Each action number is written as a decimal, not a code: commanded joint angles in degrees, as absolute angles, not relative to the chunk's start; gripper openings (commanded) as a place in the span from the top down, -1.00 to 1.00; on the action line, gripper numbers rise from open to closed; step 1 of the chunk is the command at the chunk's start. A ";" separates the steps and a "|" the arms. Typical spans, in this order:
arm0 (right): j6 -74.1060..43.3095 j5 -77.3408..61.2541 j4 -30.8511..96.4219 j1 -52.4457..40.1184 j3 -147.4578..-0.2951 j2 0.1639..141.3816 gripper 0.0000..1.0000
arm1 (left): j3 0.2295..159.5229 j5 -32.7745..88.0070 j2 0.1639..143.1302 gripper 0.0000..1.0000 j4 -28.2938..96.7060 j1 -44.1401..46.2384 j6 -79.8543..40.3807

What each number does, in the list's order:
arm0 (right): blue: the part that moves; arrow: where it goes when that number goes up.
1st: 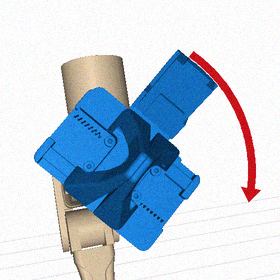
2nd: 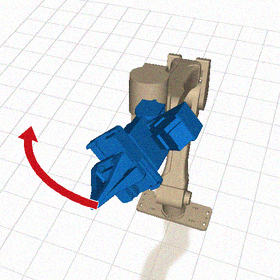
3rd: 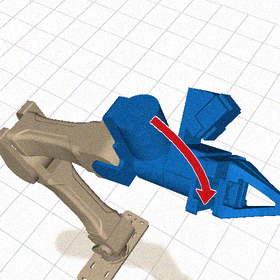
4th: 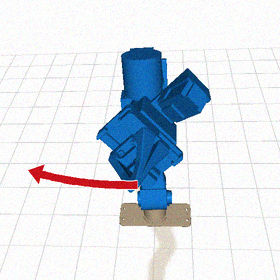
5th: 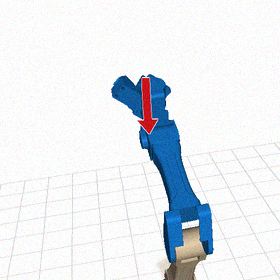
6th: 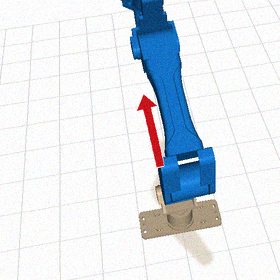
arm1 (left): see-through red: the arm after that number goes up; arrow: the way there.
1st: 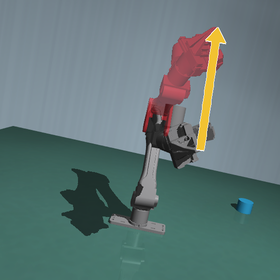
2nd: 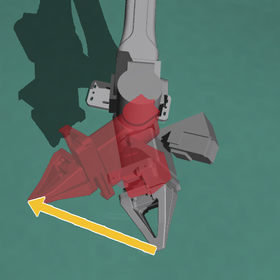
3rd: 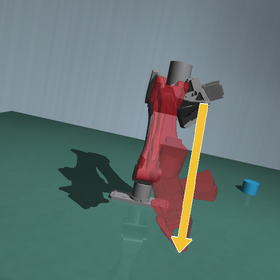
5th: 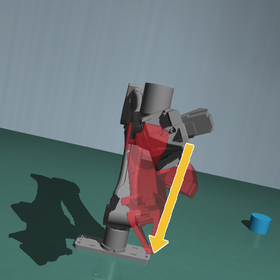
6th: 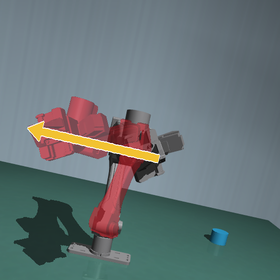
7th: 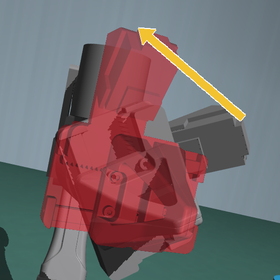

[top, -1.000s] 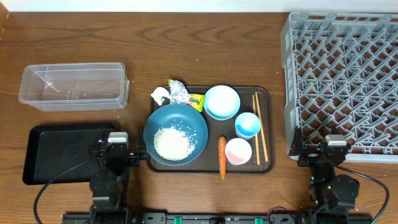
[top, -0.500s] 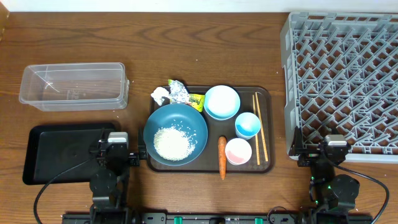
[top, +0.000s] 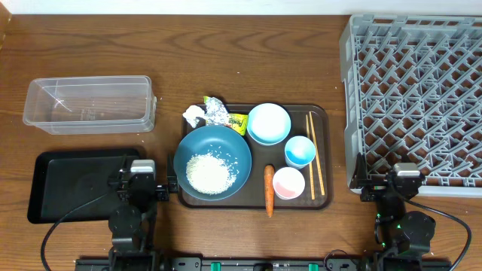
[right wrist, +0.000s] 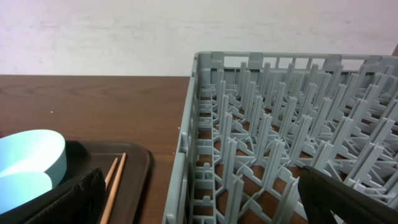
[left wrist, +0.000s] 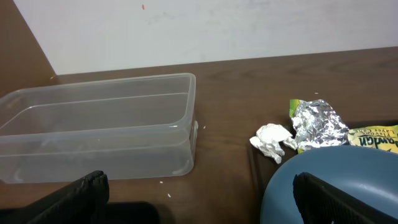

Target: Sort waste into correct bins and load items into the dishwasher rack

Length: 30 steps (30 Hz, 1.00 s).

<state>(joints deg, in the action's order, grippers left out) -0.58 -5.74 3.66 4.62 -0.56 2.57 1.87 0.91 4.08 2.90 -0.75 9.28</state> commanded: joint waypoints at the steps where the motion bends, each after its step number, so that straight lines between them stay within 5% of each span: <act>1: -0.14 -5.82 3.70 4.32 -0.32 2.63 -0.99 | 0.23 -0.01 4.05 -0.96 4.05 -0.95 9.85; 6: -0.14 -5.82 3.68 4.32 -0.32 2.63 -0.99 | 0.23 1.89 4.05 -0.96 2.90 -0.95 9.80; 25: -0.14 -5.82 3.68 4.32 -0.32 2.63 -0.99 | 0.23 56.27 4.05 -0.96 -4.82 -0.95 8.29; 30: -0.14 -5.82 3.68 4.32 -0.32 2.63 -0.99 | 0.23 61.52 4.03 -0.96 -5.48 -0.95 8.29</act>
